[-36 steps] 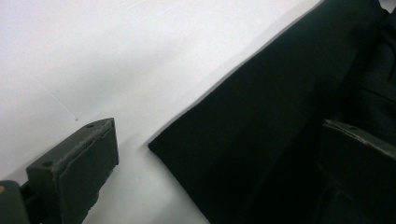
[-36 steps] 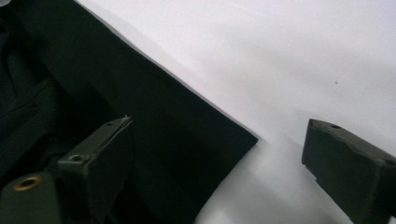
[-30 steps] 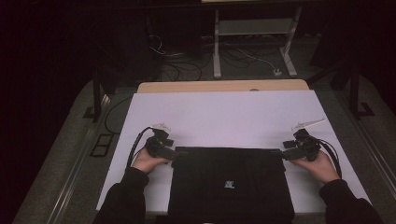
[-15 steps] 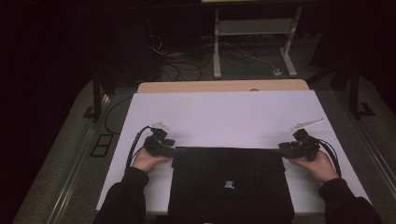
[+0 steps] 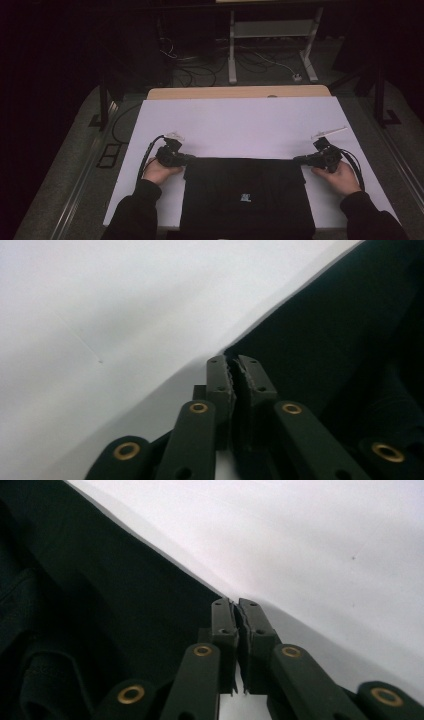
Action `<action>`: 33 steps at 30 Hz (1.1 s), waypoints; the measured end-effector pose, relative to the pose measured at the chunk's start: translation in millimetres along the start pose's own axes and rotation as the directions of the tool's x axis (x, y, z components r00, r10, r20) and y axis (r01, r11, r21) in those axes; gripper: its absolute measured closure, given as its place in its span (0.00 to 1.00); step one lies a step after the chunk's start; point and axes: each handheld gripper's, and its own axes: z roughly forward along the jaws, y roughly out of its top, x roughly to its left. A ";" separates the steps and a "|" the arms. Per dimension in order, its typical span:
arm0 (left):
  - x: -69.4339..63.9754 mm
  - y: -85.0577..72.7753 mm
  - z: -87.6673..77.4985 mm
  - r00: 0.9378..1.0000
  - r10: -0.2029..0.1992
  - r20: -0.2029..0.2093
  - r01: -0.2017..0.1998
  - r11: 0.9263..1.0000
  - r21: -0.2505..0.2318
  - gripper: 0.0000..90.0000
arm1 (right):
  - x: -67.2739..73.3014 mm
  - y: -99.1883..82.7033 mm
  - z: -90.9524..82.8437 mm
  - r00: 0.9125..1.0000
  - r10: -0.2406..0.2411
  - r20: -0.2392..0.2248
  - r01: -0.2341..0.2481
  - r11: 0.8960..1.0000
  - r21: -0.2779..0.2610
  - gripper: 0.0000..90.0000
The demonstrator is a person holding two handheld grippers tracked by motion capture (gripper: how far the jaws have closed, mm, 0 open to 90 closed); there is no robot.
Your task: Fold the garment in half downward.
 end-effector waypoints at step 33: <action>-6.1 14.8 -35.8 0.984 -0.005 -0.178 -0.026 0.985 -0.170 0.95 | 2.4 17.4 -39.1 0.996 0.087 0.008 -0.083 0.975 -0.204 0.97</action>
